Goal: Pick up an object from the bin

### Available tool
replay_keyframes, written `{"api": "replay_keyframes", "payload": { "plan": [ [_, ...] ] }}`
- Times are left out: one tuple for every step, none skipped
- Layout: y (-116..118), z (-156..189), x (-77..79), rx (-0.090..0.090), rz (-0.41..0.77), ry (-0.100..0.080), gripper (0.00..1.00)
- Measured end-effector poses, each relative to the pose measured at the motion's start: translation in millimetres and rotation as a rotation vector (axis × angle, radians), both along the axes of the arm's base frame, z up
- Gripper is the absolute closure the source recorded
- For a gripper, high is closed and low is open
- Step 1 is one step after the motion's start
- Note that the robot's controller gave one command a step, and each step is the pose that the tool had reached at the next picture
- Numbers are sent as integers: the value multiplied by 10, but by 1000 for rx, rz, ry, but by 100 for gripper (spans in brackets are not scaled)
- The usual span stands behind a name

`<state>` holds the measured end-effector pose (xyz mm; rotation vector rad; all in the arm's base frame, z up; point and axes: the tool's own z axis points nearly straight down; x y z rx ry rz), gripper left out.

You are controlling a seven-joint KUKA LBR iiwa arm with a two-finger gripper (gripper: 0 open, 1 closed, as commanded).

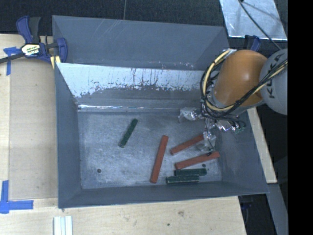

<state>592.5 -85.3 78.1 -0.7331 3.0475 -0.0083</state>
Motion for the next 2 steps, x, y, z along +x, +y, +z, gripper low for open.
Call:
{"api": "replay_keyframes", "payload": {
  "plan": [
    [49, -5, -16, 4, 3, 5, 100],
    [149, 1617, 235, 1, 182, -5, 100]
  ]
}}
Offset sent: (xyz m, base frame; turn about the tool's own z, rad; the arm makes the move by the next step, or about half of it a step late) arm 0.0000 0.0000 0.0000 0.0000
